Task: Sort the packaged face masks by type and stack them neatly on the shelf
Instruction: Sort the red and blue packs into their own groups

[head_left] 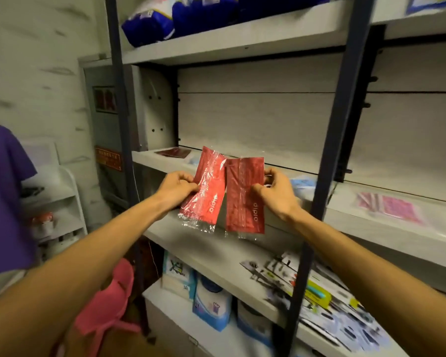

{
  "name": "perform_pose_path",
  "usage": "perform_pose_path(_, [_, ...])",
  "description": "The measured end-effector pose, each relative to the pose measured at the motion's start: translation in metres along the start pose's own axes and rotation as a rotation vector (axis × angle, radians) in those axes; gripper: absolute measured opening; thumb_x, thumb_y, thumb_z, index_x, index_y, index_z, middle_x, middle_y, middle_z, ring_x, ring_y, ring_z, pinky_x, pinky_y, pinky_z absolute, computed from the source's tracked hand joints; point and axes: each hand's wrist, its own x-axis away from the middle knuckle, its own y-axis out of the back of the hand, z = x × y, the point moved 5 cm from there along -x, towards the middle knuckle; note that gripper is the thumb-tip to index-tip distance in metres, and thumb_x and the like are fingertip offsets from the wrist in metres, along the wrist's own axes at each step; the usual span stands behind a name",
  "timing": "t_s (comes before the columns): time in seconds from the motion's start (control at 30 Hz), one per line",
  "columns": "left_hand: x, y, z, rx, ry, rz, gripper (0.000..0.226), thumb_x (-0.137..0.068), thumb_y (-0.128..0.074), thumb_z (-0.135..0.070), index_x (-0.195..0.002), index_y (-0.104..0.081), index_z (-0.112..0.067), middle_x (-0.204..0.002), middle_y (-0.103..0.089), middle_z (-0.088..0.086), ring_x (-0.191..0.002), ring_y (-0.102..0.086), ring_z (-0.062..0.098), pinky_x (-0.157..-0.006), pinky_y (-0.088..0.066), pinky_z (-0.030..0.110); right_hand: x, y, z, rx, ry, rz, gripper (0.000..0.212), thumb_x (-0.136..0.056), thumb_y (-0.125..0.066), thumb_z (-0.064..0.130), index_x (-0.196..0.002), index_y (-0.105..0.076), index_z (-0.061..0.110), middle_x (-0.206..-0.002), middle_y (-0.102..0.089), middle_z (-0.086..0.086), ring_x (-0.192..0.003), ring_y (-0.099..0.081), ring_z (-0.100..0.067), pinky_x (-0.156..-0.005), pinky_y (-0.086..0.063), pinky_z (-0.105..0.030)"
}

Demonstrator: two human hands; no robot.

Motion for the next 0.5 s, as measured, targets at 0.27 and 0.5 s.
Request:
perform_pose_path(0.27, [-0.128, 0.045, 0.036, -0.075, 0.003, -0.011, 0.013, -0.092, -0.066, -0.004, -0.104, -0.061, -0.006, -0.079, -0.068, 0.004, -0.067, -0.067, 0.012, -0.055, -0.053, 0.022, -0.119, -0.092, -0.016, -0.104, -0.042, -0.03, 0.028, -0.087, -0.062, 0.0, -0.114, -0.058, 0.005, -0.103, -0.069, -0.016, -0.094, -0.069, -0.033, -0.085, -0.056, -0.054])
perform_pose_path(0.5, [-0.244, 0.072, 0.057, -0.063, -0.013, -0.071, 0.016, -0.088, -0.07, -0.006, -0.094, -0.059, -0.016, -0.081, -0.07, 0.004, -0.072, -0.068, 0.018, -0.067, -0.054, 0.03, -0.214, -0.152, -0.033, -0.197, -0.112, -0.054, 0.029, -0.088, -0.061, -0.002, -0.115, -0.055, 0.007, -0.097, -0.068, -0.016, -0.081, -0.068, -0.027, -0.08, -0.06, -0.047])
